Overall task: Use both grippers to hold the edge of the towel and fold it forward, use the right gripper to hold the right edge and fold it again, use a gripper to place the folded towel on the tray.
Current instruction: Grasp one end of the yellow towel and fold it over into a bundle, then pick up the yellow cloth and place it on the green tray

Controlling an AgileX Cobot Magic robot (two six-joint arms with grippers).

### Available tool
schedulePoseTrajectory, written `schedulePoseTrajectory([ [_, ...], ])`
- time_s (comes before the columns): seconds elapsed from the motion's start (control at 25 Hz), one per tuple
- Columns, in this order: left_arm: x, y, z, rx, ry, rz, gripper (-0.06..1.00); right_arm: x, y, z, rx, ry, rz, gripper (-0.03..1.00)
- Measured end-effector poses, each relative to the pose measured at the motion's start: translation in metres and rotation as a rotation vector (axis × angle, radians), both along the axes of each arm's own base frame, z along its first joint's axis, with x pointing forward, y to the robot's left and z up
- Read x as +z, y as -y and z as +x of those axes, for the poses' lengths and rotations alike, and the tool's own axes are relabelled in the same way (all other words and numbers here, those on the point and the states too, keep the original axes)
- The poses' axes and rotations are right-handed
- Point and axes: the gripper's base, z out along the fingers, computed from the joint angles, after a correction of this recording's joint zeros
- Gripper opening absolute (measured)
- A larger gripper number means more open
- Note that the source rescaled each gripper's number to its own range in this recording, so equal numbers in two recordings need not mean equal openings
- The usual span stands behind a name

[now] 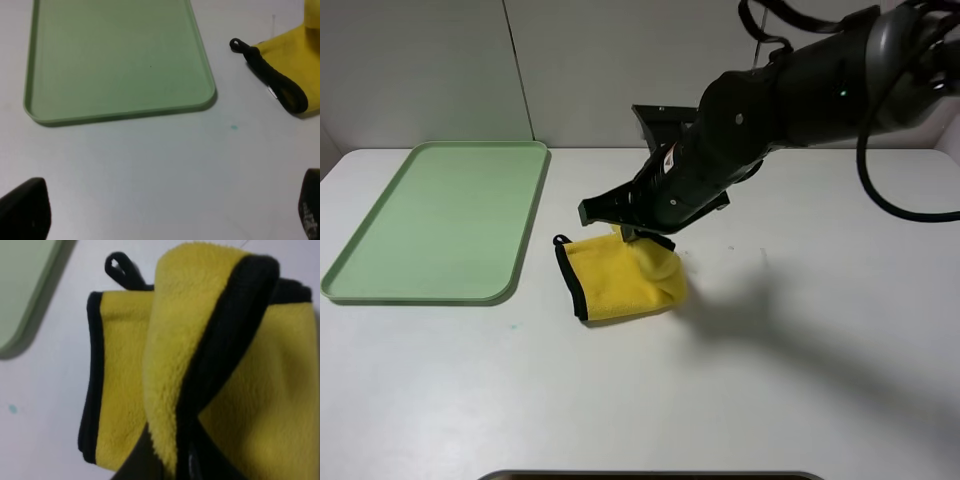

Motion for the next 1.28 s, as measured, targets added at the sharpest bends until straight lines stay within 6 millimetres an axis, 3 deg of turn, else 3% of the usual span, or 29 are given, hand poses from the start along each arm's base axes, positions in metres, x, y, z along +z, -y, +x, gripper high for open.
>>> schedulePoseTrajectory([
  [0.4, 0.0, 0.0, 0.0, 0.003, 0.0, 0.004, 1.0, -0.032, -0.015, 0.001, -0.015, -0.01, 0.02, 0.04],
  [0.76, 0.0, 0.0, 0.0, 0.003, 0.0, 0.004, 1.0, -0.029, -0.019, 0.004, -0.021, 0.042, 0.063, 0.06],
  [0.84, 0.0, 0.0, 0.0, 0.003, 0.0, 0.004, 1.0, -0.029, -0.019, 0.004, -0.021, 0.043, 0.064, 0.16],
  [1.04, 0.0, 0.0, 0.0, 0.003, 0.0, 0.004, 1.0, -0.029, -0.019, 0.005, -0.034, 0.039, 0.076, 0.84],
  [1.12, 0.0, 0.0, 0.0, 0.0, 0.0, 0.0, 1.0, -0.029, -0.019, 0.004, -0.039, 0.036, 0.079, 0.94],
  [1.28, 0.0, 0.0, 0.0, 0.0, 0.0, 0.0, 1.0, -0.029, -0.019, 0.004, -0.043, 0.033, 0.082, 0.99],
])
